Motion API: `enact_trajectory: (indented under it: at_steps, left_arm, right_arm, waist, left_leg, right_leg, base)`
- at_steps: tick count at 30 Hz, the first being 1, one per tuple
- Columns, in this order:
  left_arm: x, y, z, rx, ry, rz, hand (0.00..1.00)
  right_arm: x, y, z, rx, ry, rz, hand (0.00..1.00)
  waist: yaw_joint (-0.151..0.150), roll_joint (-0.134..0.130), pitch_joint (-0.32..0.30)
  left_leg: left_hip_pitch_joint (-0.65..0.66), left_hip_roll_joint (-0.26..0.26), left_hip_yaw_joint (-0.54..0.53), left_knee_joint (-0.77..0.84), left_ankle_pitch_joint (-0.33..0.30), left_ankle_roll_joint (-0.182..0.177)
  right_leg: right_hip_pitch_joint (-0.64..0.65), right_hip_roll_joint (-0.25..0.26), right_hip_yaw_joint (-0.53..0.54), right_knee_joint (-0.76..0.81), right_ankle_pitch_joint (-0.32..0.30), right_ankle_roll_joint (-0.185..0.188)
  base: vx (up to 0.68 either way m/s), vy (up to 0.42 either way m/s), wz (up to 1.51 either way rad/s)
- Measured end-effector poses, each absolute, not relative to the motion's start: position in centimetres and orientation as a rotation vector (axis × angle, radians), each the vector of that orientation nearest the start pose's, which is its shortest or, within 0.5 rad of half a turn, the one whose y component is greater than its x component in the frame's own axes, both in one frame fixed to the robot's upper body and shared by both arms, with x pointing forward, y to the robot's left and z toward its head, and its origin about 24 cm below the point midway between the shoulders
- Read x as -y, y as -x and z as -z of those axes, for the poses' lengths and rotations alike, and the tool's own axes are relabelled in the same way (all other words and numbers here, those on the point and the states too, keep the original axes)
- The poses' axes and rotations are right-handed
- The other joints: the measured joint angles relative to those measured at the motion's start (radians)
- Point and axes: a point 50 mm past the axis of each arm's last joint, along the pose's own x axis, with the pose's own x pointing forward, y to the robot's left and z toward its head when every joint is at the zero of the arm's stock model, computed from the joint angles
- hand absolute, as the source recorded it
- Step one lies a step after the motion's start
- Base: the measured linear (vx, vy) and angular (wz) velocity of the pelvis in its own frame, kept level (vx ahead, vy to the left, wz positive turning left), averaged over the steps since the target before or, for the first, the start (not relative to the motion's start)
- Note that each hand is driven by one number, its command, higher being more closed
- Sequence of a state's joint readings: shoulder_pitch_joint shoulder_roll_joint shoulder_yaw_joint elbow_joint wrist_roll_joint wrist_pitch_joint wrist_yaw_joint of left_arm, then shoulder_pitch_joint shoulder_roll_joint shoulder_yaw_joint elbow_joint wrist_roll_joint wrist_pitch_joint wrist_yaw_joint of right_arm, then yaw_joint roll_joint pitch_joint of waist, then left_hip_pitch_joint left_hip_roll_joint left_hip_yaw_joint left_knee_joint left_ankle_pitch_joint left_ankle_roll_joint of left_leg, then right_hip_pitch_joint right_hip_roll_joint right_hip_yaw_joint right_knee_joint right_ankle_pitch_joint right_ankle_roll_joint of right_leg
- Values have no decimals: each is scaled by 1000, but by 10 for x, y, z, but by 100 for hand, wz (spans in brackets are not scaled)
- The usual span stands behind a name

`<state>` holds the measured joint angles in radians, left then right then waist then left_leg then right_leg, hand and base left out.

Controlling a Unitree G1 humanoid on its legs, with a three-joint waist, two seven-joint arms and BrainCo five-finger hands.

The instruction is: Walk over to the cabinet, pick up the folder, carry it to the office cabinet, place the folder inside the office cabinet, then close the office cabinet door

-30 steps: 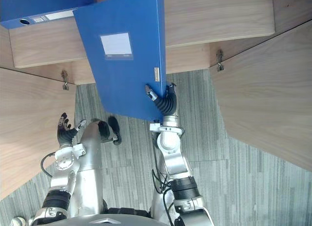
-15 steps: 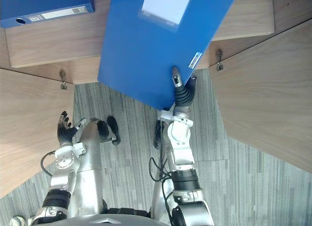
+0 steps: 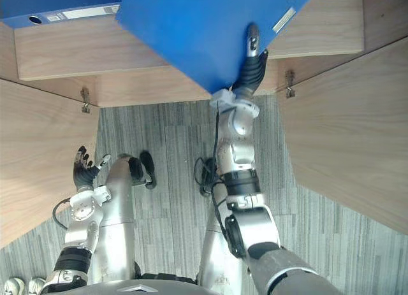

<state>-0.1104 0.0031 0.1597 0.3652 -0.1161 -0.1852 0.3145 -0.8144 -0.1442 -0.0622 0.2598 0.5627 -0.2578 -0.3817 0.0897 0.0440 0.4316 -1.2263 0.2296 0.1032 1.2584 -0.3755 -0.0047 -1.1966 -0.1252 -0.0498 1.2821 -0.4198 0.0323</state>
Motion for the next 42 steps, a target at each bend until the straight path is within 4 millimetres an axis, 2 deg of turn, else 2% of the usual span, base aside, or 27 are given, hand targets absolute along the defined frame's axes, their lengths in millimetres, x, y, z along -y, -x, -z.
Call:
enact_trajectory:
  at_steps: [4,9,16,17,26,37,42]
  left_arm:
    - [-200,-260,0,-85,129,-478,0]
    - [-201,-259,1,-88,163,-492,0]
    - [-201,-262,-6,-45,186,-503,0]
    - [-201,-262,-7,-41,186,-504,0]
    - [-201,-263,-7,-44,188,-530,0]
    - [-203,-262,-7,-46,187,-535,0]
    - [-207,-261,-3,-72,186,-555,0]
  right_arm:
    - [165,-361,-269,675,-677,171,100]
    - [175,-366,-289,676,-825,206,100]
    - [197,-359,-316,751,-1024,291,100]
    - [199,-358,-320,769,-1046,293,0]
    - [205,-351,-341,810,-1219,327,0]
    - [205,-351,-343,816,-1228,303,0]
    - [200,-356,-339,794,-1197,293,0]
  waist:
    - [8,5,-4]
    - [20,5,-4]
    - [36,5,-10]
    - [39,6,-10]
    - [53,12,-15]
    - [56,12,-15]
    - [47,11,-20]
  left_leg:
    - [-47,-13,-22,-13,23,-8]
    - [-69,-31,-34,-31,46,-17]
    - [-127,-62,-75,-45,83,-34]
    - [-134,-64,-76,-48,88,-35]
    - [-161,-73,-106,-57,111,-57]
    - [-175,-72,-125,-75,134,-78]
    - [-175,-67,-127,-75,136,-79]
  right_leg:
    - [-31,-11,-23,-2,0,-8]
    - [-53,-28,-38,6,-5,-17]
    - [-92,-56,-77,34,-21,-40]
    - [-99,-58,-79,37,-21,-41]
    - [-116,-62,-111,50,-30,-63]
    - [-130,-59,-132,55,-31,-81]
    - [-130,-53,-134,51,-28,-85]
  base:
    - [-31,-42,15]
    - [-38,-55,16]
    - [-61,-58,21]
    - [-53,-47,13]
    - [-37,-29,8]
    - [-37,-14,3]
    - [-26,6,-2]
